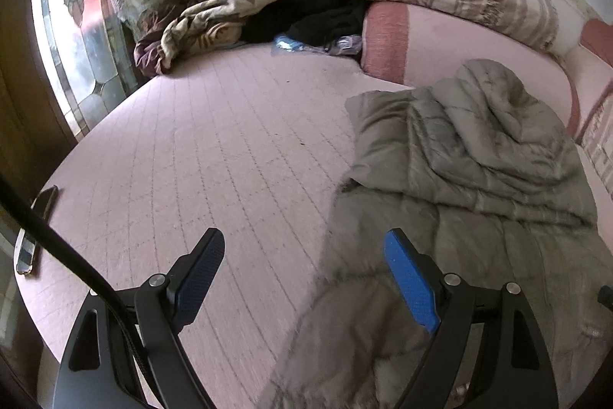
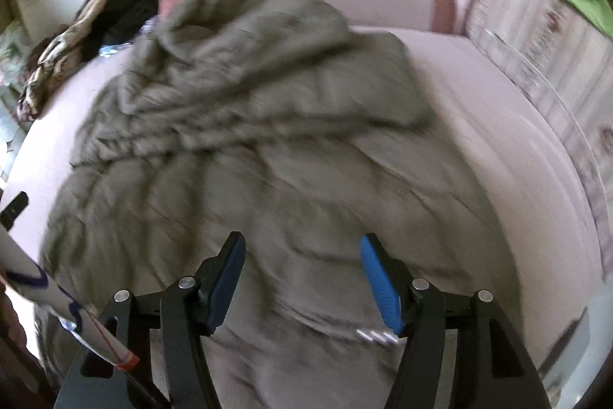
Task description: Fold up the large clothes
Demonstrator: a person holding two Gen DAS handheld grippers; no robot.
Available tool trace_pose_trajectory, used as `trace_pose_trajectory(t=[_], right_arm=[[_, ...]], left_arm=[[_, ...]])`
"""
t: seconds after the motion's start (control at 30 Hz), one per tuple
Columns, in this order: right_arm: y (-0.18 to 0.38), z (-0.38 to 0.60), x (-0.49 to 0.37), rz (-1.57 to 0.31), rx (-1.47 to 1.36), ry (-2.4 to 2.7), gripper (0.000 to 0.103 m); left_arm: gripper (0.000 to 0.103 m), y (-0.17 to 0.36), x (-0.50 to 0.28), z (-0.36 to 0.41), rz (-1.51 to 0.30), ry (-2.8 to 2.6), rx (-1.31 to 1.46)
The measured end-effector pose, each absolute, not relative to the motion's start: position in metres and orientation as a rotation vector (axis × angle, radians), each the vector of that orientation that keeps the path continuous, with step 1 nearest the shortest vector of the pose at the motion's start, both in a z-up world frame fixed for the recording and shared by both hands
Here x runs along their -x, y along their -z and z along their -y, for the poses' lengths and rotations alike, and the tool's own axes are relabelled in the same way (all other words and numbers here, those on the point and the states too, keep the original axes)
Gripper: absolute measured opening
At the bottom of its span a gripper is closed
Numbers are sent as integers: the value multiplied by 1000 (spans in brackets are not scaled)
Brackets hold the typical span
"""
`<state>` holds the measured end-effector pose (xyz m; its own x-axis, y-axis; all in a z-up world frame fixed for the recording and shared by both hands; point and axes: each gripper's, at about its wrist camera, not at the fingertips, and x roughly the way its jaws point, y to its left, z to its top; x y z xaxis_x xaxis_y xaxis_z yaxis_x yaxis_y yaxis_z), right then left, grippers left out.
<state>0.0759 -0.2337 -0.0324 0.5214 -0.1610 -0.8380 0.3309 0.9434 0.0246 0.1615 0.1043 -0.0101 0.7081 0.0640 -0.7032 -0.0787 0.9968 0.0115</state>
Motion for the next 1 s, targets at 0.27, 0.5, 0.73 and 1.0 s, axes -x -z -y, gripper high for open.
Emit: trace_pose_trajectory(t=[0.27,0.5,0.73,1.0], right_arm=[[31,280,-15,-945,-182,392,71],[29,312,12,-908,-259,421,75],[43,340,36,-890,-359,438,77],[54,370,53,-888,-418,444,81]], left_arm=[[85,9,-118,-82,-756,-39,-43],[85,12,-84,-72,-831,-6,-78],[85,8,-62,-70,-883,22,-61],[85,9,-58,-79,-934,-22,-64]])
